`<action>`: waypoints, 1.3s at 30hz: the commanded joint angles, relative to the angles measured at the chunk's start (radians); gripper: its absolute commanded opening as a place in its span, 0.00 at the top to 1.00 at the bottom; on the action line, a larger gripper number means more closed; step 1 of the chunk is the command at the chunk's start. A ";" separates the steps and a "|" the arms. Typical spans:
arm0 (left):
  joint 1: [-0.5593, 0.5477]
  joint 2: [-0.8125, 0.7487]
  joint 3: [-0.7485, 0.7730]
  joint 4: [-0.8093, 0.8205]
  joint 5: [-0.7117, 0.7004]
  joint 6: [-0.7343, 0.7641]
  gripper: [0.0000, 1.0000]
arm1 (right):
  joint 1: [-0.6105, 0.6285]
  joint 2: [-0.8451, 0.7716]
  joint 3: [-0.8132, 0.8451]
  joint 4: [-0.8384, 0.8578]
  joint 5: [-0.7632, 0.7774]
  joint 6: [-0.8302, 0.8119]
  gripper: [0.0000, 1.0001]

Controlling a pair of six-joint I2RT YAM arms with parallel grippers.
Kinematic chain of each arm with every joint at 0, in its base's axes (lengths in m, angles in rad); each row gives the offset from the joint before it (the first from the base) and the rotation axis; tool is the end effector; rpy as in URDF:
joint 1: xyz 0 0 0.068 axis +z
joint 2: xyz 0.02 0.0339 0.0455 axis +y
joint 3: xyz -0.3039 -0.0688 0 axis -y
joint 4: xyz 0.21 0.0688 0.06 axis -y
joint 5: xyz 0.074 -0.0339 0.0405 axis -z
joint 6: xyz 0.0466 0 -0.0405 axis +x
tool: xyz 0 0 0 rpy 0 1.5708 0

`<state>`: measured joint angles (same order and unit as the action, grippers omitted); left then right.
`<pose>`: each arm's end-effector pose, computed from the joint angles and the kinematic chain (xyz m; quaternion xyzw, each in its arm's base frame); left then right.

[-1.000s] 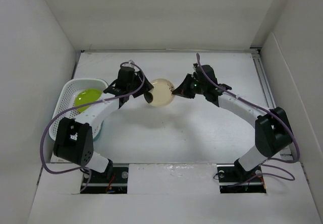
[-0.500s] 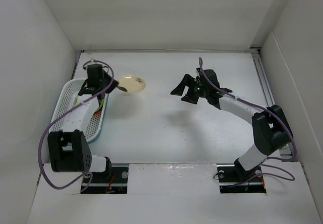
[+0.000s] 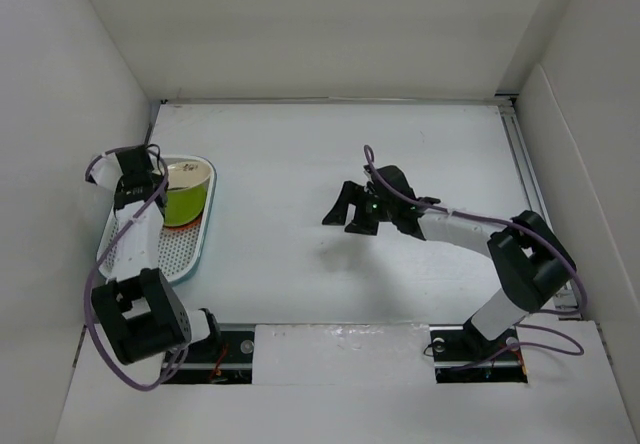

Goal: Place the plates into the plastic bin on the countertop

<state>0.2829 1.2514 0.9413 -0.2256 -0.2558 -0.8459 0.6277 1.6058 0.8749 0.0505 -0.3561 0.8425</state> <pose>0.2322 0.0798 0.3343 -0.5144 0.6945 -0.0298 0.5022 0.2483 0.2002 0.2477 0.0194 0.8913 0.4028 0.2072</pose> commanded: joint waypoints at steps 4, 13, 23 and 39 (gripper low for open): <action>0.094 0.056 0.030 -0.011 0.021 -0.024 1.00 | 0.026 -0.023 -0.004 0.095 -0.012 -0.010 0.11; 0.094 0.023 -0.001 -0.004 0.014 -0.015 0.62 | 0.026 -0.014 -0.024 0.126 -0.035 -0.019 0.12; 0.094 -0.167 0.103 -0.139 -0.025 0.079 0.00 | 0.041 -0.243 -0.048 -0.013 0.112 -0.032 0.12; 0.056 -0.852 -0.047 -0.250 0.423 0.401 0.00 | 0.374 -0.756 0.311 -0.860 0.965 -0.080 0.00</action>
<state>0.3405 0.5026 0.9188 -0.4469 0.0765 -0.4995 0.9890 0.8978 1.1732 -0.5964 0.4335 0.7525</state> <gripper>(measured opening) 0.993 0.999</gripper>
